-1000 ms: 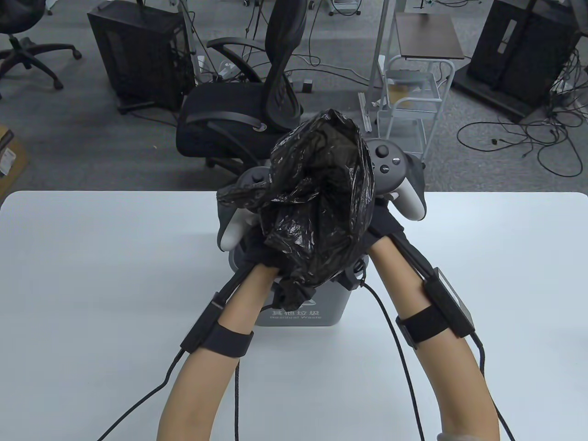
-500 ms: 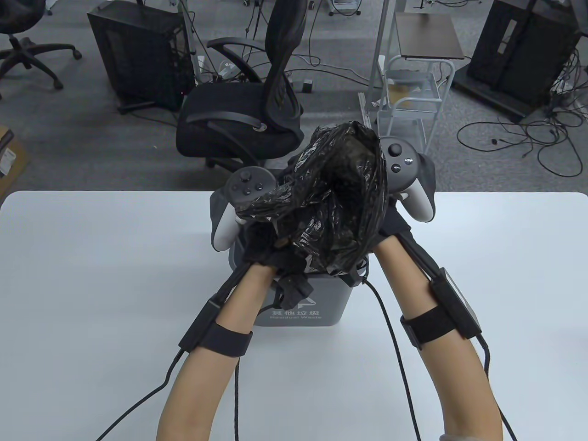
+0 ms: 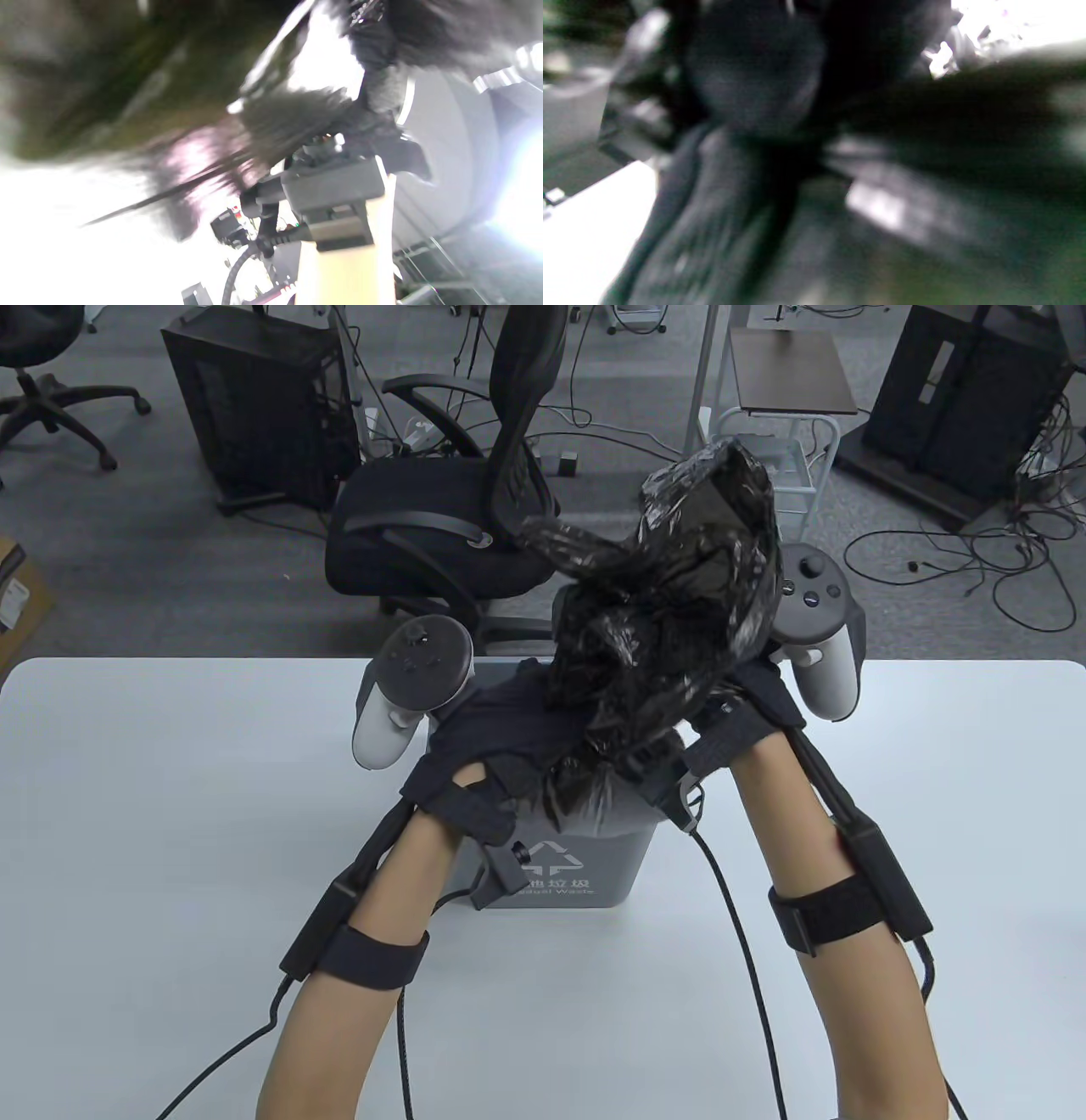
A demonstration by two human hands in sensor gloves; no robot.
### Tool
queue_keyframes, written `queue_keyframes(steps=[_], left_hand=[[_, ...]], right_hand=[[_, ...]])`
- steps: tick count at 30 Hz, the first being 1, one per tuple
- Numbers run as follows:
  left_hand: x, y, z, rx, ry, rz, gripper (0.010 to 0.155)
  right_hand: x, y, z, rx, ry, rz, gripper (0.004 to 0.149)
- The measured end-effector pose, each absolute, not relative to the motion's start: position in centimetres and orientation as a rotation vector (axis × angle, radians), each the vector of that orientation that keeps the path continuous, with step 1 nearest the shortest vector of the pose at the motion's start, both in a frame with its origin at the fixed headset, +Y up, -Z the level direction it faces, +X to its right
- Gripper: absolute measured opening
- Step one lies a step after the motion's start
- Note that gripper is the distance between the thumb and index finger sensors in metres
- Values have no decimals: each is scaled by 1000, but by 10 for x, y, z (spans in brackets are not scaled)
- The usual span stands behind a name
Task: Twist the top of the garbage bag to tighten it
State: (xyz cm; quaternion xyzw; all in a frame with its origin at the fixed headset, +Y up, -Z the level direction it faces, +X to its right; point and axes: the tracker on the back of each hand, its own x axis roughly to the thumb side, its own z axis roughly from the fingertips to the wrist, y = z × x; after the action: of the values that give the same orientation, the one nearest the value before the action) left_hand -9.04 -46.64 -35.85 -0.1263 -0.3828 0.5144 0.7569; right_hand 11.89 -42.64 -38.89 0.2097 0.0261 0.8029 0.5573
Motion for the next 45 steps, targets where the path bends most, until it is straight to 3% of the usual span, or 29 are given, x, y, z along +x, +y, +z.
queue_keyframes(steps=[5, 9, 13, 18, 25, 30, 35, 45], left_hand=[[-96, -475, -331, -336, -945, 1140, 39], [-104, -491, -312, -400, -997, 1217, 39], [-120, -516, -291, -404, -970, 1287, 39], [-138, -557, -276, -398, -873, 1301, 39], [-151, -611, -277, -416, -652, 1333, 39], [-152, -614, -280, -315, -582, 1144, 39], [-150, -623, -283, -316, -514, 1102, 39], [-133, -641, -279, -337, -492, 1028, 38]], right_hand=[[124, -442, -376, 489, 152, 1921, 47], [120, -461, -356, 579, 272, 1869, 56], [122, -493, -335, 711, 454, 1712, 70], [131, -540, -310, 744, 519, 1688, 79], [138, -610, -282, 645, 491, 1797, 77], [134, -651, -269, 536, 362, 1835, 72], [132, -667, -254, 507, 198, 1870, 70], [116, -672, -223, 601, -48, 2120, 71]])
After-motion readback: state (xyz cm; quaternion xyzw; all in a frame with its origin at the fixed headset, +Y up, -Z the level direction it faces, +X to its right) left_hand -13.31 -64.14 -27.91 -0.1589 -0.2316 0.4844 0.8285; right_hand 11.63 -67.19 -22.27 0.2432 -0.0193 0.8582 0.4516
